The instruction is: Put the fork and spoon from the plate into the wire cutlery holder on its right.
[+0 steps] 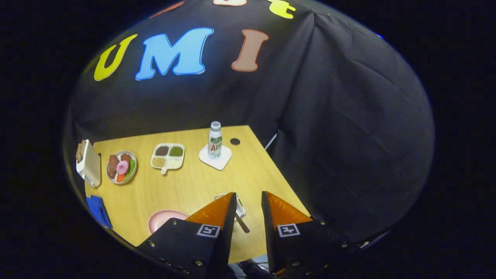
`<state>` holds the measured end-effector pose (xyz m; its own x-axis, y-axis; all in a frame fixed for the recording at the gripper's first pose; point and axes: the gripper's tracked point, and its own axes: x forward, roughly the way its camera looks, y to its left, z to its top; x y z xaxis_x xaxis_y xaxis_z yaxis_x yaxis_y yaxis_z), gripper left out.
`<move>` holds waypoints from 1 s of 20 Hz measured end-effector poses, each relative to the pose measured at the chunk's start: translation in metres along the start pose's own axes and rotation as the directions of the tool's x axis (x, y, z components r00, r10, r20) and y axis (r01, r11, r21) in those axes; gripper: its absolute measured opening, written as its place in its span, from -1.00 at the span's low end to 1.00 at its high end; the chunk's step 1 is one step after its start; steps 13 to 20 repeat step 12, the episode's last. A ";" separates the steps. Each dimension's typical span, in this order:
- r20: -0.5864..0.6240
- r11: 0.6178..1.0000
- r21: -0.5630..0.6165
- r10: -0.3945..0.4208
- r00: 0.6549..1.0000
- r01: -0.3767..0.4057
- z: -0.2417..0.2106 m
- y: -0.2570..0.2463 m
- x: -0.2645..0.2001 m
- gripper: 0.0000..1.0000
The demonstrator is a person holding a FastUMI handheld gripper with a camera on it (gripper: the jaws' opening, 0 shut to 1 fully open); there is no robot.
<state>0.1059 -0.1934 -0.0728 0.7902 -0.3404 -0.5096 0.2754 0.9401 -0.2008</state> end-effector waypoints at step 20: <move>0.510 0.990 0.108 0.025 0.860 -0.093 0.106 0.011 -0.103 -0.22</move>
